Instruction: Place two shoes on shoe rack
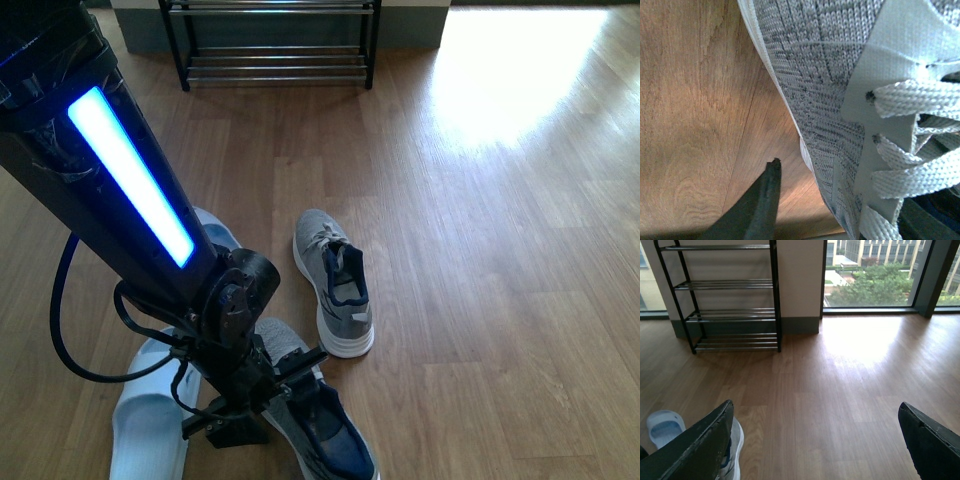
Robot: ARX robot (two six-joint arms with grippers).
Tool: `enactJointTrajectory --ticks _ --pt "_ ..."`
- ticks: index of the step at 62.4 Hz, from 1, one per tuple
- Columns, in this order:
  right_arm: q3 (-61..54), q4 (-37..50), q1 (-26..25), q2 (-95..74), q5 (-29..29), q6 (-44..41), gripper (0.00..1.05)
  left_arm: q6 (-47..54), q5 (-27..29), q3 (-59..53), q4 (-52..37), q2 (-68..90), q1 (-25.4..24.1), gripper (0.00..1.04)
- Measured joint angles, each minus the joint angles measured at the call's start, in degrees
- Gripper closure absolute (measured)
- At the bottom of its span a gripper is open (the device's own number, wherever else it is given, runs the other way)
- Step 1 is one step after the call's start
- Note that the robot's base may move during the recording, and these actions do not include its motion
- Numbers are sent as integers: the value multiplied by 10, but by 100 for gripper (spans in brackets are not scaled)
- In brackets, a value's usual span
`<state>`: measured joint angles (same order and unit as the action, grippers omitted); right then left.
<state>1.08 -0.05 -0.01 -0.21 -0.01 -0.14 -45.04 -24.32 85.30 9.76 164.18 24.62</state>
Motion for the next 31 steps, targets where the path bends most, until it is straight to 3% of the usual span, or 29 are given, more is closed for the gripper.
enactJointTrajectory --ticks 16,31 --pt "0 0 0 0 0 0 9 10 10 1 0 0 0 104" --pt "0 0 0 0 0 0 9 30 67 -35 -21 -31 -10 104"
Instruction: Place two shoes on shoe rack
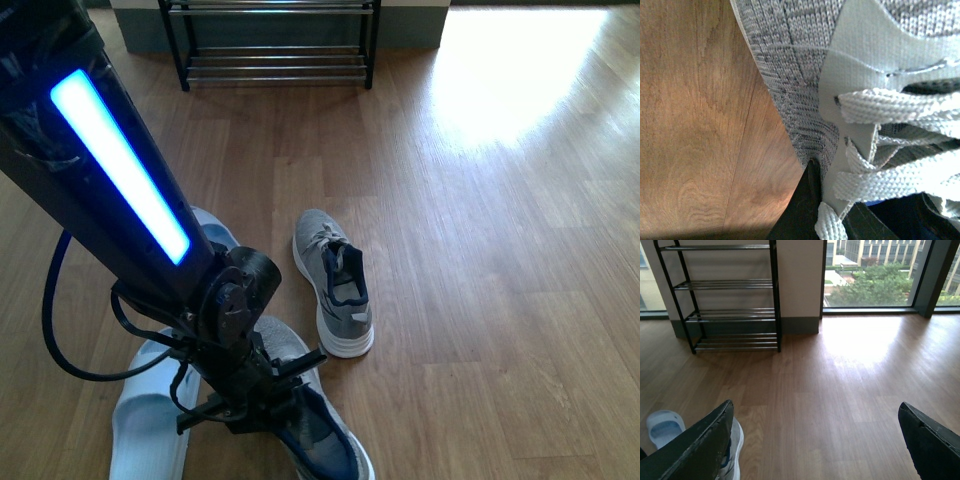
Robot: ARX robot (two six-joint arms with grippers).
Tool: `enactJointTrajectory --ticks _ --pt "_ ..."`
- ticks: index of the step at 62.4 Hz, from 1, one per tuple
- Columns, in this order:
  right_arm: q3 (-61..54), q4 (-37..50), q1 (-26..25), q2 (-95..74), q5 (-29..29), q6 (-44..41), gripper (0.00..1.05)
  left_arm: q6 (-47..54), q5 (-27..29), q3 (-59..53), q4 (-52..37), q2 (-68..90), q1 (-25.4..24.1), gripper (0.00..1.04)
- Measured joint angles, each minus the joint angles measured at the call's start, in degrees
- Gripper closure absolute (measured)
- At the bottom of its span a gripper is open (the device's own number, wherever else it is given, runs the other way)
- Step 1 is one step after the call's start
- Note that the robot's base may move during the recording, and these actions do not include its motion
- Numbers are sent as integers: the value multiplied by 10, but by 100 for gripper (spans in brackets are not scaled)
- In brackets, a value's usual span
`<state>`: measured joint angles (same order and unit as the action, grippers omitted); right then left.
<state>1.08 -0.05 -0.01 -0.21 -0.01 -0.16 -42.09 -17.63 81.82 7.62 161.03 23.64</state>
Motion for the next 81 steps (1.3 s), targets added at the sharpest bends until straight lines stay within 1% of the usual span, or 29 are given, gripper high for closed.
enactJointTrajectory --ticks 4,8,12,15,17,24,26,29,36,39,41,43,47,54,58,59,62,63,66,67,73,81 --pt "0 0 0 0 0 0 9 4 30 -22 -15 -21 -10 104" --pt "0 0 0 0 0 0 9 18 70 -60 -34 -62 -33 104" --pt "0 0 0 0 0 0 9 27 90 -90 -51 -101 -51 104" --pt "0 0 0 0 0 0 9 42 129 -122 -67 -147 -65 104" --pt "0 0 0 0 0 0 9 49 140 -136 -75 -168 -70 104" --pt "0 0 0 0 0 0 9 84 199 -215 -113 -295 -90 104" --pt "0 0 0 0 0 0 9 87 204 -229 -117 -320 -94 104" --pt "0 0 0 0 0 0 9 104 230 -268 -129 -384 -101 104" --pt "0 0 0 0 0 0 9 127 273 -339 -137 -498 -111 104" --pt "0 0 0 0 0 0 9 137 301 -379 -137 -560 -113 104" --pt "0 0 0 0 0 0 9 143 315 -404 -135 -598 -114 104" --pt "0 0 0 0 0 0 9 155 343 -443 -126 -663 -114 104" --pt "0 0 0 0 0 0 9 168 378 -496 -90 -773 -113 104" --pt "0 0 0 0 0 0 9 181 422 -540 -25 -923 -102 104" --pt "0 0 0 0 0 0 9 191 453 -555 20 -1013 -87 104" --pt "0 0 0 0 0 0 9 201 480 -561 40 -1056 -77 104" --pt "0 0 0 0 0 0 9 218 517 -568 72 -1124 -58 104" --pt "0 0 0 0 0 0 9 223 527 -569 77 -1136 -54 104" --pt "0 0 0 0 0 0 9 261 588 -580 82 -1200 -29 104" --pt "0 0 0 0 0 0 9 268 597 -581 82 -1213 -24 104" --pt "0 0 0 0 0 0 9 294 626 -582 82 -1237 -21 104" --pt "0 0 0 0 0 0 9 306 623 -583 82 -1237 -20 104"
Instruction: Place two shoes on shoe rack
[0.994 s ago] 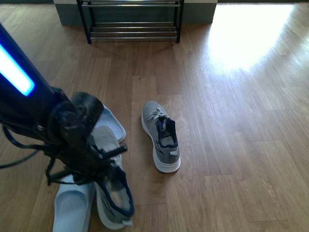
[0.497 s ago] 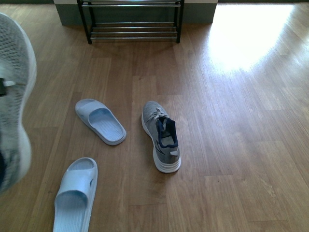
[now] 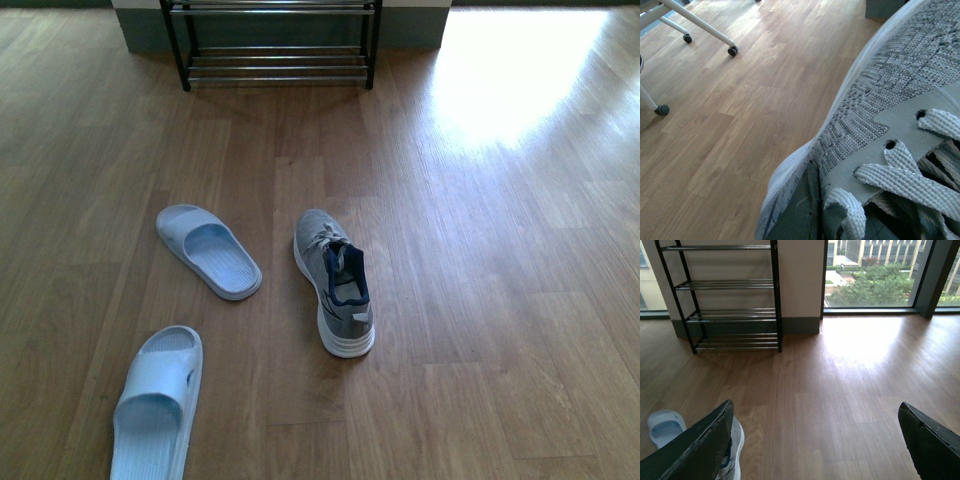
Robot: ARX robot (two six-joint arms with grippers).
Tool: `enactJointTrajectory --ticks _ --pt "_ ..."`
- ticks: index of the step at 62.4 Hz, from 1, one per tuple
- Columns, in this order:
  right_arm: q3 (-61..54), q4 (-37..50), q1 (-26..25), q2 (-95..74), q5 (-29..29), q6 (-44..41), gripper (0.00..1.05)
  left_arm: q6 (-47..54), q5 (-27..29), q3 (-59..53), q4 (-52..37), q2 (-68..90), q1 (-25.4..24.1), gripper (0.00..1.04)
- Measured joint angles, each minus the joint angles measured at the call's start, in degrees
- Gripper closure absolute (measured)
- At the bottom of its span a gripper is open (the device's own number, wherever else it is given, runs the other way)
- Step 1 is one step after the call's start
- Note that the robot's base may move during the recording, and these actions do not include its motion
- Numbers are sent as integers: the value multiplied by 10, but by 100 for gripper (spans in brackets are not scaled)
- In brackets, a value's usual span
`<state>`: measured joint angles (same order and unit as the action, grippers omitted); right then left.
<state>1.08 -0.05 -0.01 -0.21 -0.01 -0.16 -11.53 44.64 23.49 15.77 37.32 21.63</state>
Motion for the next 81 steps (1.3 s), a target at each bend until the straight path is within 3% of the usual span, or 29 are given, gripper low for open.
enactJointTrajectory --ticks 81 --pt "0 0 0 0 -3 0 9 10 2 -2 0 2 0 104"
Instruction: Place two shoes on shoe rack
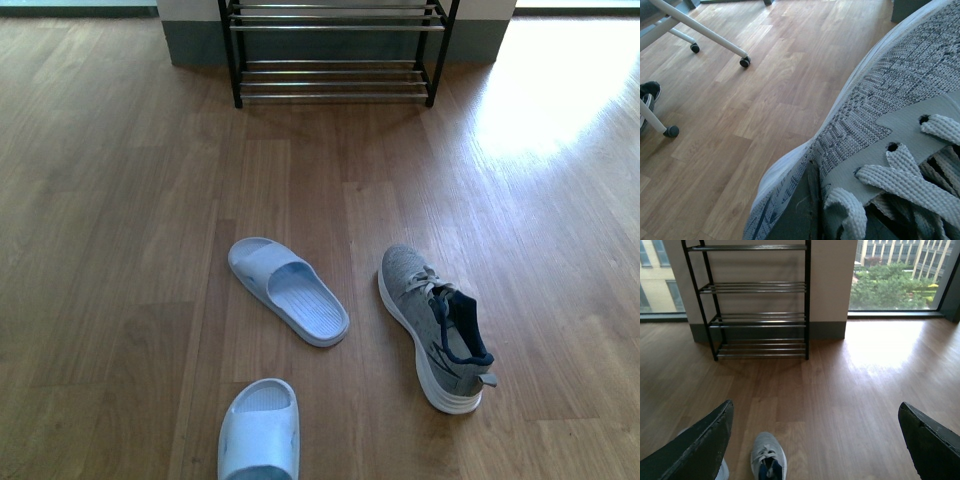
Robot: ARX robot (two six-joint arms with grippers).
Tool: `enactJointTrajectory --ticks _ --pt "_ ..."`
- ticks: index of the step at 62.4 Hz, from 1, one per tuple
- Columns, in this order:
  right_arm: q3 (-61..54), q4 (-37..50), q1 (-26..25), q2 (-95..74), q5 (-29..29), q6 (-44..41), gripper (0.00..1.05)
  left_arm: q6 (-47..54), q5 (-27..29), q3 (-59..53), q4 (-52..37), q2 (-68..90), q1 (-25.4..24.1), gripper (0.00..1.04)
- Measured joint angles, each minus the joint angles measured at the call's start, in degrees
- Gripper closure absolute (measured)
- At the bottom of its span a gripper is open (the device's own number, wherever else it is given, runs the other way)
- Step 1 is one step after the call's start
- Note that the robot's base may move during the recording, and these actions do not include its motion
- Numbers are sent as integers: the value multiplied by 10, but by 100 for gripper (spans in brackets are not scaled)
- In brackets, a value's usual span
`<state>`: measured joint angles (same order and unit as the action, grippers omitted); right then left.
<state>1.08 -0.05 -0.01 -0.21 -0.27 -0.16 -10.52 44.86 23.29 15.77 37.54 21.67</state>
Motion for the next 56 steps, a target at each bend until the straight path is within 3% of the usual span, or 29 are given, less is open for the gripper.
enactJointTrajectory --ticks 29,33,37,43,56 --pt "0 -1 0 0 -1 -1 9 2 -2 0 0 0 0 104" --pt "16 -54 -20 -28 -78 -35 9 2 -10 0 0 0 1 104" --pt "23 -71 -15 -87 -115 -69 9 2 -14 0 0 0 2 104" --pt "30 21 24 -232 -91 -114 9 2 -8 0 0 0 2 104" --pt "71 255 39 -580 -55 -148 9 2 -8 0 0 0 2 104"
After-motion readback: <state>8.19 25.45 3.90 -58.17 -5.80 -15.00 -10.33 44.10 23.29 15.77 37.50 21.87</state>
